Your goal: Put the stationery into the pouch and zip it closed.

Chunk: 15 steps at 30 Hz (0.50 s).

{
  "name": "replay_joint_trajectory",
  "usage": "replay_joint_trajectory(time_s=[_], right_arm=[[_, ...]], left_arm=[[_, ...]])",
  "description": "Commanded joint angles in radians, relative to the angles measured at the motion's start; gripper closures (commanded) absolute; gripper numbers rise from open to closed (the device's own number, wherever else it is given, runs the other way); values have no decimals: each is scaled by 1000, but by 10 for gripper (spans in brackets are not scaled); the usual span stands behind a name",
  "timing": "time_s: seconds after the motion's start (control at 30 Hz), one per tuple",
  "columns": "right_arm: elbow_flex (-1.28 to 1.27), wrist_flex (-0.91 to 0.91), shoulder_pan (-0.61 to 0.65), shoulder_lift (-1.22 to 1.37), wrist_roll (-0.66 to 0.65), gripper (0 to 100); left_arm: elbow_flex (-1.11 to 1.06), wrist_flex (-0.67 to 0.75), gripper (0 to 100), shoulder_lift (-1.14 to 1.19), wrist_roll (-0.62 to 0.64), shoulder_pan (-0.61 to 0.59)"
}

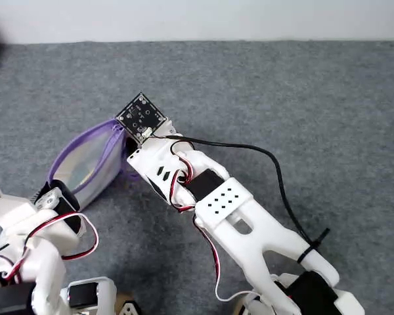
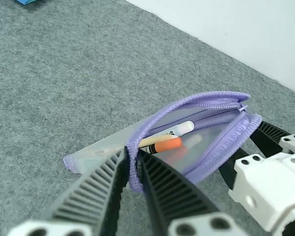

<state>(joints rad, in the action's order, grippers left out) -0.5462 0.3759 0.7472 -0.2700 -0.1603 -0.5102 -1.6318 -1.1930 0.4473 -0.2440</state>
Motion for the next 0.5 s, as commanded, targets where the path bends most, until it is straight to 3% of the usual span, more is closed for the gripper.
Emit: replay_joint_trajectory(time_s=[0.0, 0.2, 0.47], right_arm=[[15, 28, -4, -21, -12, 819], [94, 199, -4, -21, -3, 819], [160, 197, 5, -7, -3, 819]], left_arm=[[-33, -32, 985, 57, 8, 8], [-33, -29, 985, 57, 8, 8], [-35, -29, 985, 57, 8, 8]])
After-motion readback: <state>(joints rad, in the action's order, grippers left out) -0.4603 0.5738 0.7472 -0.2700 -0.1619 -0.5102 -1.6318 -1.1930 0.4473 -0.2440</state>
